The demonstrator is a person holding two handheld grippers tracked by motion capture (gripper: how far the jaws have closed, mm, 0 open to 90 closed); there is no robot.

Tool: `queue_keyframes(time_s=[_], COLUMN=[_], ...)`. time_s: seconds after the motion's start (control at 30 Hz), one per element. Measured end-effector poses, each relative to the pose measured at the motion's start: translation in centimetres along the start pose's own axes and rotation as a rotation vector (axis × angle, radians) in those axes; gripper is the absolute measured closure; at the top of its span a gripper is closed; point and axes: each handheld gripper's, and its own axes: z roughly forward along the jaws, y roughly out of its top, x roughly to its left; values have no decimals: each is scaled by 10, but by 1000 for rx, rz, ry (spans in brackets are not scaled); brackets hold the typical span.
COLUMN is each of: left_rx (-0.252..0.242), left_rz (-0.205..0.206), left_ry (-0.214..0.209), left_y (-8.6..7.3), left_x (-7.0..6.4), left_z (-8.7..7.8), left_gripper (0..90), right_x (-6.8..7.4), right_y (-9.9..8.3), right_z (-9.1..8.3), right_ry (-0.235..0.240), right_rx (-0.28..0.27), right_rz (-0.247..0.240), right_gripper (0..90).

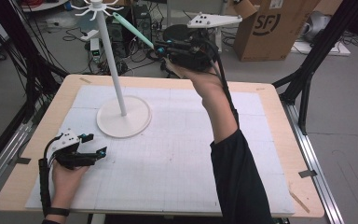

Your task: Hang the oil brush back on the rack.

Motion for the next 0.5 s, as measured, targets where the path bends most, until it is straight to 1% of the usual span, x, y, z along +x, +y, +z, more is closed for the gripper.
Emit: queue_keyframes(time_s=[0.1, 0.17, 0.37, 0.5], left_rx=[1, 1, 1, 2], left_rz=[3, 4, 5, 7], left_ry=[-1, -1, -1, -1], left_y=[0, 0, 0, 0], left_x=[0, 0, 0, 0], left_z=[0, 0, 0, 0], left_gripper=[206, 206, 206, 206], right_x=[1, 2, 2, 1], right_y=[1, 1, 0, 0], right_z=[3, 5, 6, 8], right_ry=[3, -6, -21, -17], right_rx=[-3, 9, 15, 16], right_rz=[-1, -8, -10, -10], right_gripper=[828, 828, 828, 828])
